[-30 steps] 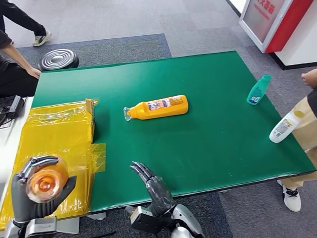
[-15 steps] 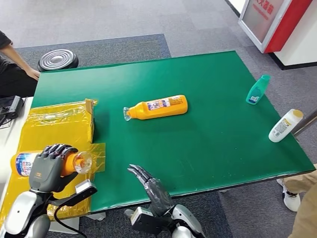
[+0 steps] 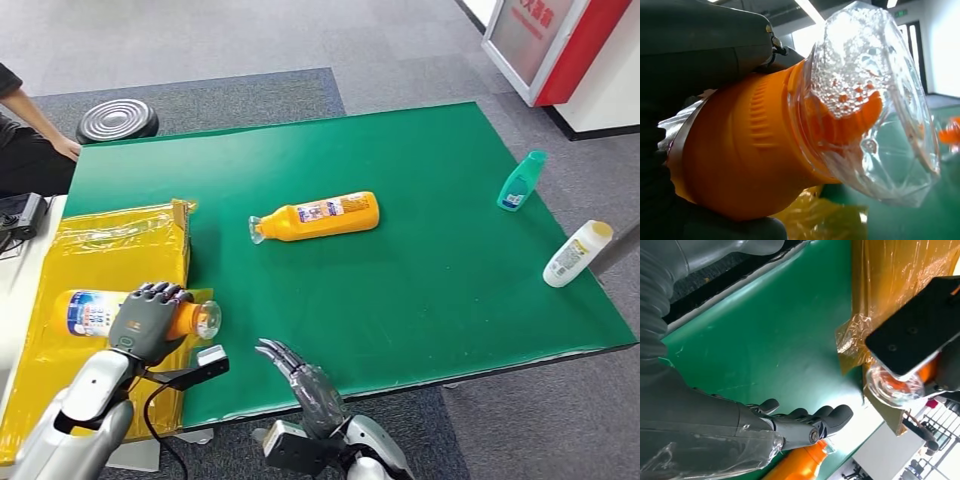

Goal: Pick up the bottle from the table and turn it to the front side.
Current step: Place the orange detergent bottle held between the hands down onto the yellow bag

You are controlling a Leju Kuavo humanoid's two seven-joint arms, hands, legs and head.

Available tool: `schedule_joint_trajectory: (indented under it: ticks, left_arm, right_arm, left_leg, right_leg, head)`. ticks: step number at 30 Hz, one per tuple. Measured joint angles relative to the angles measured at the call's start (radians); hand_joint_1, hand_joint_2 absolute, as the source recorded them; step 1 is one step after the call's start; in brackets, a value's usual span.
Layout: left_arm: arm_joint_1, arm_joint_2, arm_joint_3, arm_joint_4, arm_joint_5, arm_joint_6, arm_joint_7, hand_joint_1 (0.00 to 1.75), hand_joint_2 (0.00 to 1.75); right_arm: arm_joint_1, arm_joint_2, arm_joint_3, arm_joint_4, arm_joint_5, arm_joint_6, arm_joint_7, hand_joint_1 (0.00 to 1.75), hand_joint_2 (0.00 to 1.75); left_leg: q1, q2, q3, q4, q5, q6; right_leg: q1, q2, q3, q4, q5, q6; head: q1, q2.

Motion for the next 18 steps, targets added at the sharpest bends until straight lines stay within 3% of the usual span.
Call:
schedule_joint_trajectory:
  ticks: [15,16,18]
  left_arm:
    - [-0.071,-0.026,-0.052,0.111,0.022,-0.111,0.105,1.75,1.75]
    - [-0.073,-0.027,-0.052,0.113,0.024,-0.115,0.117,1.41,1.75]
    - [-0.074,-0.027,-0.051,0.115,0.030,-0.121,0.137,0.54,1.75]
  right_arm:
    - [-0.001,0.000,0.000,0.014,-0.012,-0.015,0.022,0.00,1.75]
    - [-0.001,0.000,0.000,0.014,-0.012,-0.016,0.022,0.00,1.75]
    - [0.001,0.000,-0.001,0.013,-0.013,-0.020,0.023,0.00,1.75]
  left_leg:
    - [0.000,0.000,0.000,0.000,0.000,0.000]
    - [0.000,0.000,0.000,0.000,0.000,0.000]
    - [0.000,0.000,0.000,0.000,0.000,0.000]
  right_leg:
    - [0.000,0.000,0.000,0.000,0.000,0.000]
    - [0.000,0.000,0.000,0.000,0.000,0.000]
    - [0.000,0.000,0.000,0.000,0.000,0.000]
  head:
    - [0.000,0.000]
    - [0.000,0.000]
    - [0.000,0.000]
